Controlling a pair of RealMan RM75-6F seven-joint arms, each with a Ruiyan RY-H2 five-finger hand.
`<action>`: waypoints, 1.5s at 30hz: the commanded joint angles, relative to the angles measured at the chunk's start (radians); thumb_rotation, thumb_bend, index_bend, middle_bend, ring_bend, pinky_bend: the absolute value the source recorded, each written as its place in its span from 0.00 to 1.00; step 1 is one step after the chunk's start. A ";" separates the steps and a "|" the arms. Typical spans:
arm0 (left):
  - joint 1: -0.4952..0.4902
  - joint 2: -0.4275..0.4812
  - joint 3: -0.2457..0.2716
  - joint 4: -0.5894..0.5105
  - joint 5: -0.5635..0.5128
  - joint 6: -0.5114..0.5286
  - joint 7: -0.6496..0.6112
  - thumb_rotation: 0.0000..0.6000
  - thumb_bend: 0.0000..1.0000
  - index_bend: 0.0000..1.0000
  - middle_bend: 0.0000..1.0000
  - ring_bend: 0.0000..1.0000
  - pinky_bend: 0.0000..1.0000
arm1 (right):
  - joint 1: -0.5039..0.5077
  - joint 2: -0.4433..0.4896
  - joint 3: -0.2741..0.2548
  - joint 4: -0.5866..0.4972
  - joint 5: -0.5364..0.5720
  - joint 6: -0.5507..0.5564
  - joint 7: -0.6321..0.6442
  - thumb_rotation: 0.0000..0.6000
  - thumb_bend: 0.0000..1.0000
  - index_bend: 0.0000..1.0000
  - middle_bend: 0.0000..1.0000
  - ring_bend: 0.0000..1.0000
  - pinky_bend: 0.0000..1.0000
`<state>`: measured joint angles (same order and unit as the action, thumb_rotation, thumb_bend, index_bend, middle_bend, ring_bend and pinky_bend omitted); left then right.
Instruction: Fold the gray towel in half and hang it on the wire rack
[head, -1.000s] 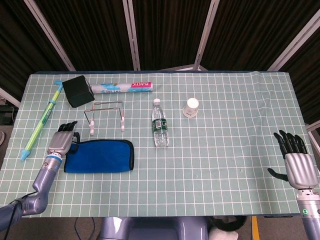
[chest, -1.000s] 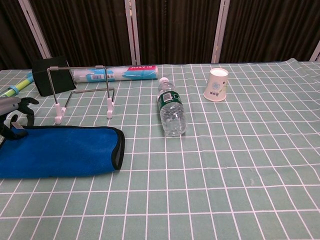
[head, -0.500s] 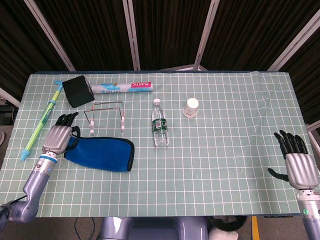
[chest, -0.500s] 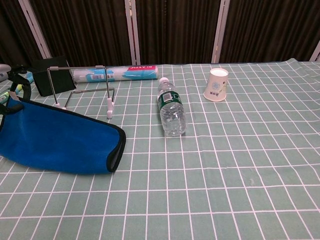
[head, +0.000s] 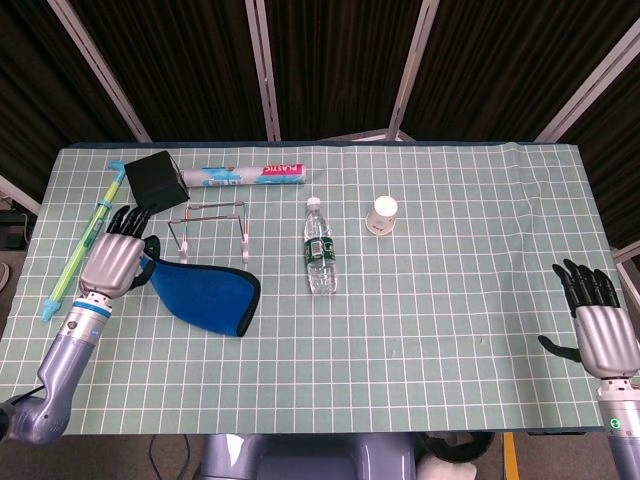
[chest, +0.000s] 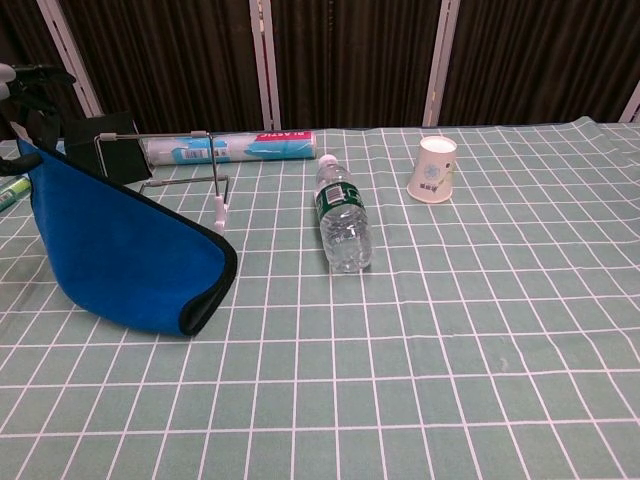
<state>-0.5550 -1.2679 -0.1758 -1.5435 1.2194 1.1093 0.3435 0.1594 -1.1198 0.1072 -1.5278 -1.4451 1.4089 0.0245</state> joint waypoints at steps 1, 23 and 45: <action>0.003 0.022 -0.002 -0.020 0.012 0.031 0.032 1.00 0.68 0.84 0.00 0.00 0.00 | 0.000 0.002 0.001 0.000 0.001 -0.001 0.005 1.00 0.00 0.00 0.00 0.00 0.00; -0.111 0.115 -0.090 -0.087 0.026 0.053 0.270 1.00 0.68 0.84 0.00 0.00 0.00 | -0.003 0.009 0.003 -0.002 0.001 0.003 0.026 1.00 0.00 0.00 0.00 0.00 0.00; -0.292 0.046 -0.086 0.183 0.103 -0.103 0.220 1.00 0.68 0.85 0.00 0.00 0.00 | 0.003 -0.003 0.007 0.014 0.026 -0.018 0.006 1.00 0.00 0.00 0.00 0.00 0.00</action>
<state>-0.8361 -1.2121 -0.2650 -1.3753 1.3281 1.0174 0.5583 0.1618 -1.1221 0.1146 -1.5138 -1.4192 1.3911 0.0309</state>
